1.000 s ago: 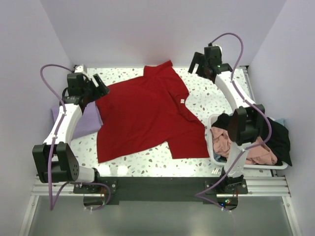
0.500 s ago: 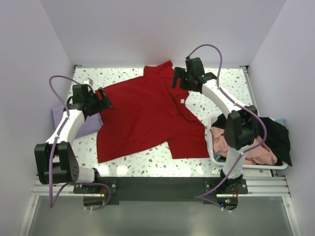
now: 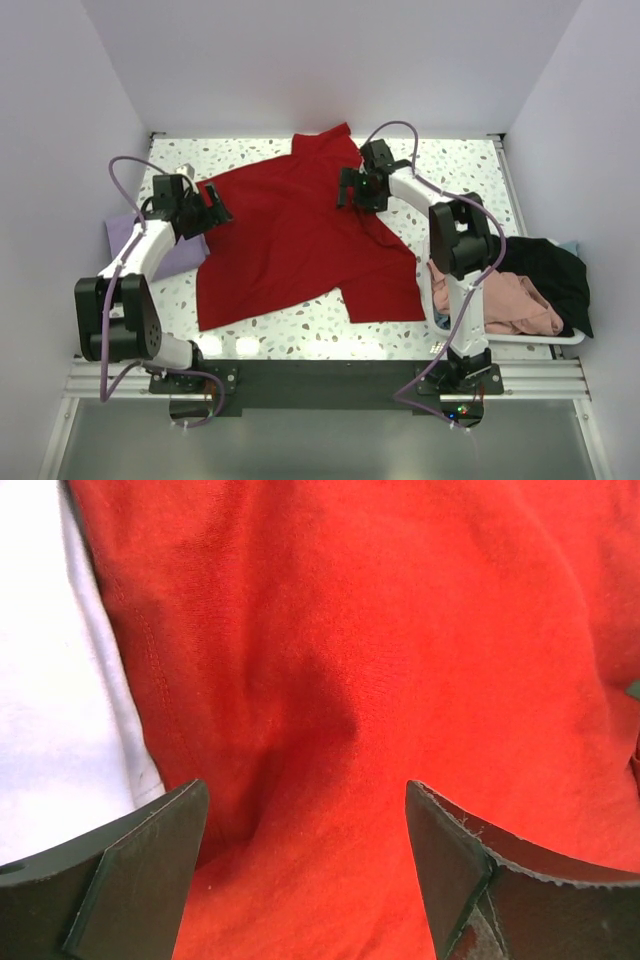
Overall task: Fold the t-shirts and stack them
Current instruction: Flatten the tshirt out
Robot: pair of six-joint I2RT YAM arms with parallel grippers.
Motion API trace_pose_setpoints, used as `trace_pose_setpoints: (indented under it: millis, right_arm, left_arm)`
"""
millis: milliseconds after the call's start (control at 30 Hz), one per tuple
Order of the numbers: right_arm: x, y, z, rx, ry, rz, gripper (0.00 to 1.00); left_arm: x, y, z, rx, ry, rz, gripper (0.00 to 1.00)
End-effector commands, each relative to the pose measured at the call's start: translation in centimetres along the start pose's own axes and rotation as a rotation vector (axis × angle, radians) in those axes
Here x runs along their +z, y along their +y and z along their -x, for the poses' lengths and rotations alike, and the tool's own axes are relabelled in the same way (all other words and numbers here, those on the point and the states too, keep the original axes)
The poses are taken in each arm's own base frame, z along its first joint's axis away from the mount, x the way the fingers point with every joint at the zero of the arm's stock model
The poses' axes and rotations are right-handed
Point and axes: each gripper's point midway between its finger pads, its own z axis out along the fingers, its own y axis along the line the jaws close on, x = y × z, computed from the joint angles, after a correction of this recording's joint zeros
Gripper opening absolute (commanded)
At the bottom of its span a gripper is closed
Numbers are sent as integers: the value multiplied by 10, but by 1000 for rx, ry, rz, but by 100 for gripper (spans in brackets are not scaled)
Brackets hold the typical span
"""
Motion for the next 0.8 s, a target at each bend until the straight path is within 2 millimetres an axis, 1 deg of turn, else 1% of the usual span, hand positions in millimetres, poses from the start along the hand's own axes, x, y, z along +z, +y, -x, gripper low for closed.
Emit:
trace_pose_setpoints:
  millis: [0, 67, 100, 167, 233, 267, 300, 333, 367, 400, 433, 467, 500, 533, 567, 600, 633, 667, 733, 767]
  right_arm:
    - [0, 13, 13, -37, -4, 58, 99]
    - [5, 5, 8, -39, 11, 24, 99]
    - [10, -3, 2, -32, 33, 1, 99]
    - [12, -12, -2, -9, 49, -20, 99]
    - [15, -33, -12, 39, 80, -56, 99]
    - [15, -40, -13, 54, 82, -70, 99]
    - [12, -54, -11, 83, 84, -92, 99]
    - [10, -62, -11, 100, 84, -114, 99]
    - [9, -71, -13, 114, 93, -130, 99]
    - [3, -83, -9, 134, 86, -147, 99]
    - [1, -89, -8, 141, 83, -155, 99]
    - [-2, -96, -8, 148, 84, -167, 99]
    - [-4, -103, -9, 157, 90, -176, 99]
    - [-7, -107, -7, 145, 88, -181, 98]
    - [-9, -111, -9, 138, 98, -197, 98]
    - [-10, -113, -9, 129, 99, -207, 99]
    - [-11, -116, -9, 118, 102, -217, 99]
    - [-12, -117, -7, 112, 98, -227, 98]
    - [-14, -120, -9, 110, 111, -243, 99]
    - [-16, -121, -8, 112, 116, -248, 99]
  left_arm:
    - [10, -3, 6, 30, -11, -32, 85]
    - [19, 0, 1, 22, 13, -28, 85]
    - [21, 0, 0, 15, 17, -30, 85]
    - [27, -1, 0, 12, 21, -38, 85]
    - [34, 0, 2, 11, 21, -39, 85]
    - [37, 1, 3, 11, 23, -39, 85]
    - [41, 1, 2, 11, 31, -39, 85]
    - [44, 0, 6, 11, 32, -43, 85]
    - [51, 2, 1, 10, 56, -39, 85]
    - [55, 2, -1, 10, 67, -39, 85]
    - [58, -1, 2, 16, 64, -47, 85]
    - [65, -1, -3, 20, 85, -47, 86]
    - [69, -2, -3, 25, 88, -49, 86]
    - [73, -6, 2, 30, 80, -57, 86]
    - [82, -4, -4, 26, 103, -53, 86]
    - [86, -4, -5, 21, 109, -56, 86]
    - [91, -7, 0, 23, 104, -66, 86]
    - [100, -3, -6, 10, 132, -56, 86]
    - [112, -3, -3, 10, 138, -56, 86]
    - [116, -8, 6, 14, 122, -65, 86]
